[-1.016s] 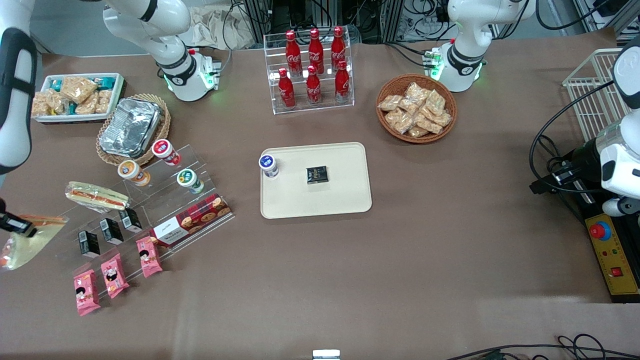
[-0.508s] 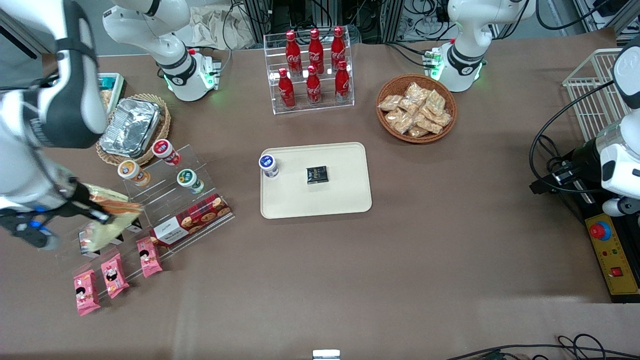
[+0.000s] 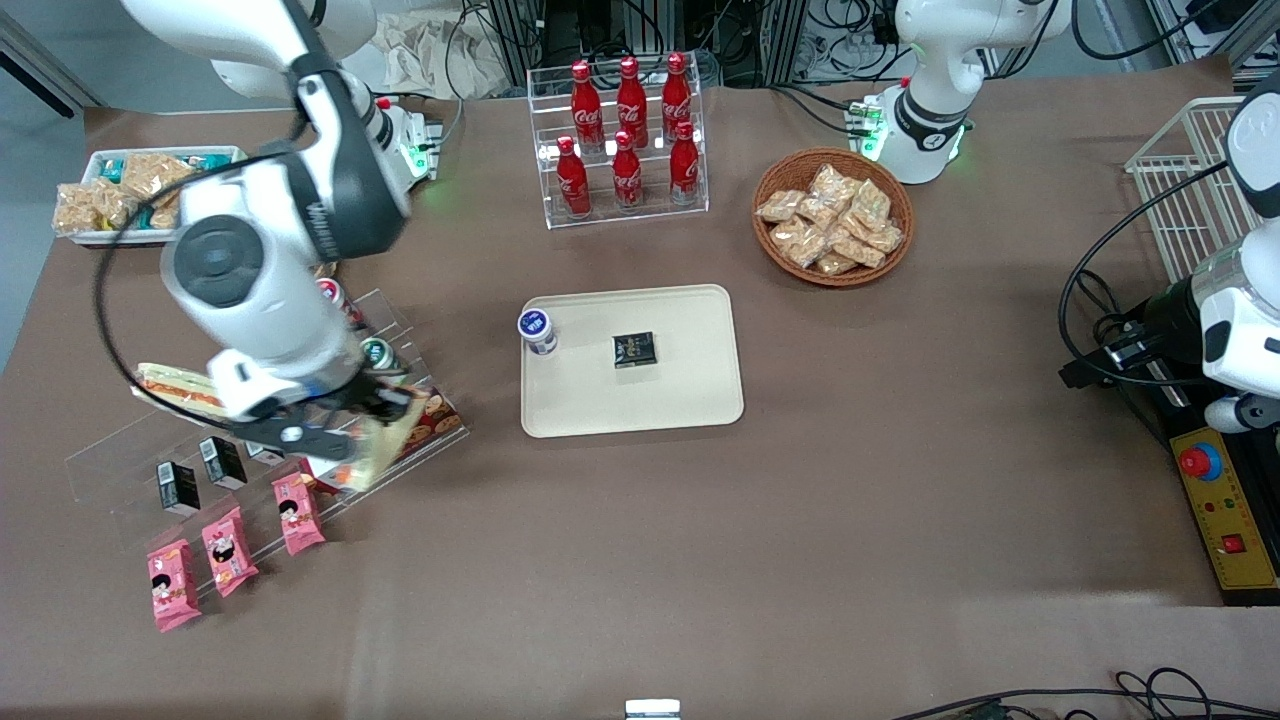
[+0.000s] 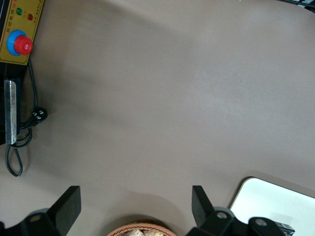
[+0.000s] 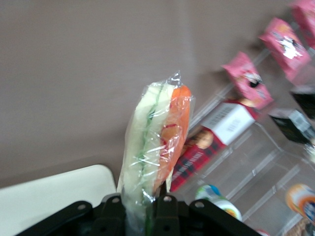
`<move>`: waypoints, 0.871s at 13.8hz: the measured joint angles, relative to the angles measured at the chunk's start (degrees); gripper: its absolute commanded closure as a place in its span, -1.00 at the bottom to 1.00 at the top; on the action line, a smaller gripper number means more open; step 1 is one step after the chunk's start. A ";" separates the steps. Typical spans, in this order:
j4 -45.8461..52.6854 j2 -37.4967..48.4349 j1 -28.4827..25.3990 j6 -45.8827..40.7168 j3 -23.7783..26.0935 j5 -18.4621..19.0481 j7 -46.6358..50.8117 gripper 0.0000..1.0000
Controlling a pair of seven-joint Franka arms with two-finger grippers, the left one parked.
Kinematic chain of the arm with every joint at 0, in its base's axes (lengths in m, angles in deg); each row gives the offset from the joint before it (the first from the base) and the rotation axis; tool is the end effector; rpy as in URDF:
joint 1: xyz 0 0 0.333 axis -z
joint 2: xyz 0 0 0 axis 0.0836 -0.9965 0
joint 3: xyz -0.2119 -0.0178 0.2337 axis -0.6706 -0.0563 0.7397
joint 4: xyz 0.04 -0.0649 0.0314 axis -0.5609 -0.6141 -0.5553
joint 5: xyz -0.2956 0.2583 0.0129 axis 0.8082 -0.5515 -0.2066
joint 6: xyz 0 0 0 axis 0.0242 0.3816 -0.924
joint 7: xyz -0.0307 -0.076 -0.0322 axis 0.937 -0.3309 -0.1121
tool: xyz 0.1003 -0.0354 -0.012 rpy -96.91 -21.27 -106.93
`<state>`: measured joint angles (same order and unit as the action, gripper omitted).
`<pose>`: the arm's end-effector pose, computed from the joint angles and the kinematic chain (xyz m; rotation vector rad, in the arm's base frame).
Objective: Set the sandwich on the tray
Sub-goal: 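Lift the sandwich with the right gripper and carry it toward the cream tray, then lower the sandwich onto the cream tray and open the right gripper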
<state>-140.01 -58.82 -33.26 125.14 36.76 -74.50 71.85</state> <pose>0.6048 0.2333 0.4755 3.0610 -0.2345 0.1132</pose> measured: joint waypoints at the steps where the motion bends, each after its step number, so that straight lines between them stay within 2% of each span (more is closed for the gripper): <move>1: -0.01 -0.77 -1.44 1.57 0.00 0.00 -2.02 1.00; 6: -0.22 -5.31 -7.16 9.16 0.01 -0.01 -16.84 1.00; 12: -0.68 -15.03 -16.64 16.85 0.05 0.01 -32.80 1.00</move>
<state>-140.69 -73.84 -49.91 142.00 36.81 -74.49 39.05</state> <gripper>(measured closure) 0.793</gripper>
